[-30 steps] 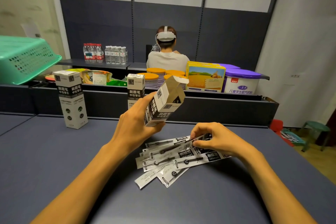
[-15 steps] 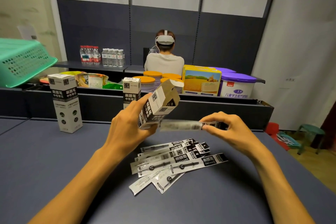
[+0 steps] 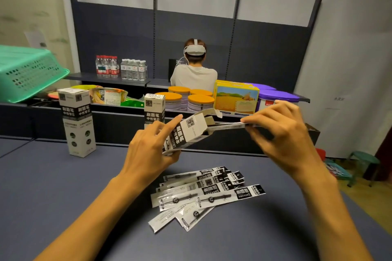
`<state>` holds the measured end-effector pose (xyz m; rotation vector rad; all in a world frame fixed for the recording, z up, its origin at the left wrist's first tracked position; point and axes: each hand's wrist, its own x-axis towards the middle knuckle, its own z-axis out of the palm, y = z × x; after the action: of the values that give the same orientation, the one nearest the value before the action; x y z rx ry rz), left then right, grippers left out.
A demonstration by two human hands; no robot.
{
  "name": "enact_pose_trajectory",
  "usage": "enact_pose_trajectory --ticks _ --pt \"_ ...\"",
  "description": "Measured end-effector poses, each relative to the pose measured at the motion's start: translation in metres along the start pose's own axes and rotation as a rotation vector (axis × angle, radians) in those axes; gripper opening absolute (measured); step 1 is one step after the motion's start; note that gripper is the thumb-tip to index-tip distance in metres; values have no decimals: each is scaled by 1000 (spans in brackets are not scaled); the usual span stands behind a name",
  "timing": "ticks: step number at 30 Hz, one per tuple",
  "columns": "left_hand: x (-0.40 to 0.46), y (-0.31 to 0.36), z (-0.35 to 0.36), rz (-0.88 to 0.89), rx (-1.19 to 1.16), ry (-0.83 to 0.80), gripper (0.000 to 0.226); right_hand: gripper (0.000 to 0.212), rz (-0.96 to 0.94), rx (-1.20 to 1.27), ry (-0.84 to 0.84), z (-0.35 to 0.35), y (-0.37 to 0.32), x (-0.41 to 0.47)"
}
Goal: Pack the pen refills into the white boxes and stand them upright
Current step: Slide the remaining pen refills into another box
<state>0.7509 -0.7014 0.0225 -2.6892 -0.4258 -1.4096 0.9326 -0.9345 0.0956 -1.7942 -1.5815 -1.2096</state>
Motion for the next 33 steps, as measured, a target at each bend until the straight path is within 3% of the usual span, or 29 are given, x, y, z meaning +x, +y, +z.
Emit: enact_pose_trajectory --ticks 6,10,12,14,20,23,28,33 --pt "-1 2 2 33 11 -11 92 24 -123 -34 -79 30 -27 4" --pt "-1 1 3 27 20 -19 92 36 -11 101 -26 35 -26 -1" --pt "-1 0 2 27 22 -19 92 28 46 180 36 33 -24 -3" --pt "-1 1 3 34 23 -28 93 19 30 208 41 36 -27 -2" --pt "-1 2 5 50 11 -33 93 30 6 268 -15 46 -39 -1" --pt "-1 2 4 47 13 -26 93 24 33 294 44 45 -36 -1" --pt "-2 2 7 61 7 -58 94 25 -54 256 -42 55 -42 -3" --pt "-2 1 4 21 -4 -23 90 17 190 499 37 47 -35 -11"
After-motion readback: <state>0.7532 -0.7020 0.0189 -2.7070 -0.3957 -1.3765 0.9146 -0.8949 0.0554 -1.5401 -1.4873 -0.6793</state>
